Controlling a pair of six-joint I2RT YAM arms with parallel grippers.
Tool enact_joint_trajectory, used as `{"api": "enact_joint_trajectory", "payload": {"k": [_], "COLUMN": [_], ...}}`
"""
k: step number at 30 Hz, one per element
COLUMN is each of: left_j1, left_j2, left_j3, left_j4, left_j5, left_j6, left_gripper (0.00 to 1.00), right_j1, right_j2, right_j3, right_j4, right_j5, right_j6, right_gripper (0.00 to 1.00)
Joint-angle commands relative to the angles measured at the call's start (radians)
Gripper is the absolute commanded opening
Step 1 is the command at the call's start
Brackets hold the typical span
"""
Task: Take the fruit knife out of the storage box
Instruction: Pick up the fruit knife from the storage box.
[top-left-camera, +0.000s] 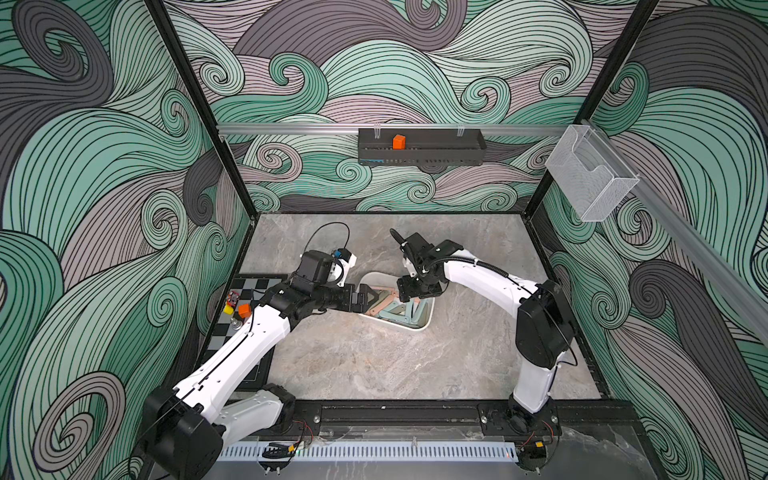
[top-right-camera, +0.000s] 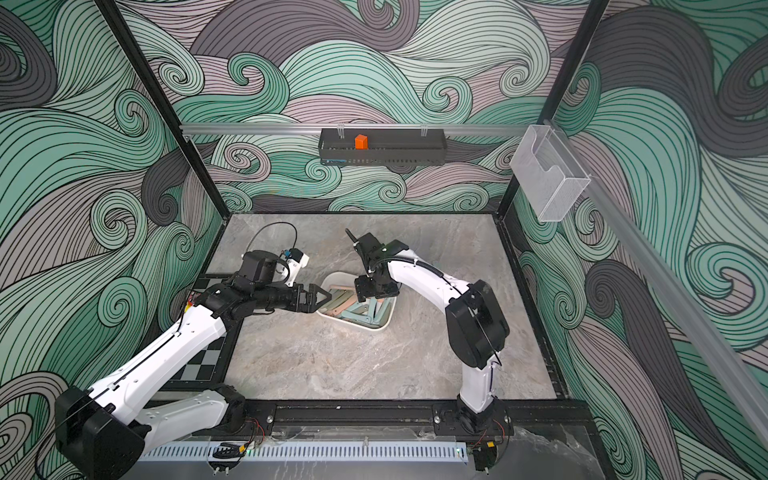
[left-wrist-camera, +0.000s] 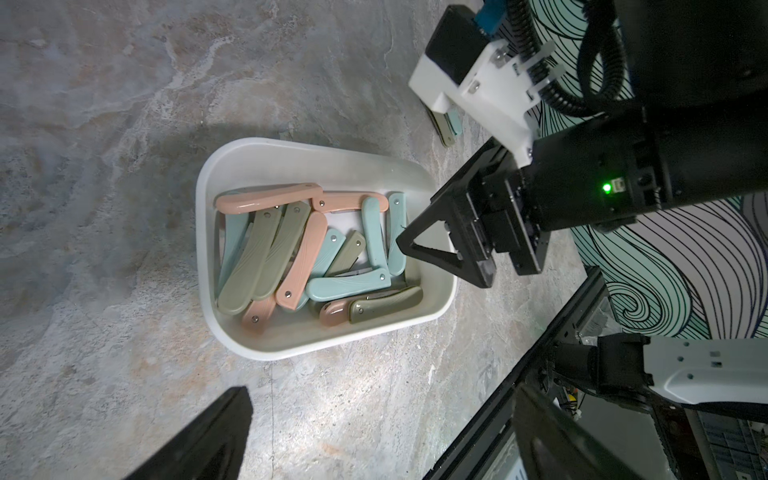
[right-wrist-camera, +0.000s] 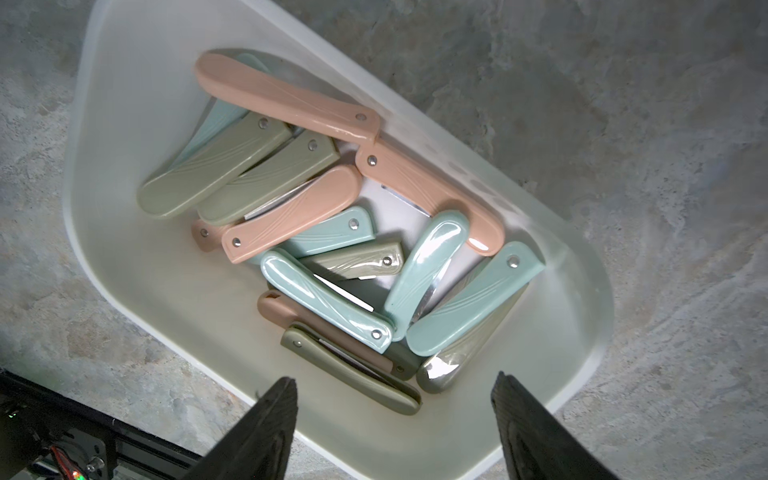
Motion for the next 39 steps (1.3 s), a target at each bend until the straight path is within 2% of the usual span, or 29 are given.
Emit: {"api": "enact_joint_trajectory", "payload": {"k": [1, 13, 21, 29, 33, 39], "left_j1": [0.007, 0.01, 0.014, 0.019, 0.02, 0.022], "left_j2": [-0.027, -0.041, -0.025, -0.008, 0.002, 0.013], "left_j3": [-0.015, -0.031, -0.037, -0.031, -0.034, -0.031], "left_j4": [-0.011, -0.008, -0.003, 0.01, 0.012, 0.01], "left_j5": [-0.01, -0.048, -0.051, -0.045, -0.041, -0.036], "left_j6": [0.004, 0.022, 0.028, 0.028, 0.026, 0.028], "left_gripper": [0.99, 0.99, 0.99, 0.99, 0.99, 0.99], "right_j1": [0.003, 0.004, 0.003, 0.003, 0.003, 0.003], "right_j2": [0.061, 0.195, 0.27, 0.276, 0.287, 0.283], "right_j3": [-0.013, 0.03, 0.076, 0.092, 0.097, 0.101], "right_j4": [0.04, 0.063, 0.064, 0.063, 0.063, 0.062], "right_j5": [-0.014, -0.022, -0.034, -0.009, 0.0, 0.011], "right_j6": [0.034, 0.015, -0.004, -0.023, -0.039, -0.055], "right_gripper": [0.74, 0.67, 0.54, 0.4, 0.29, 0.28]}}
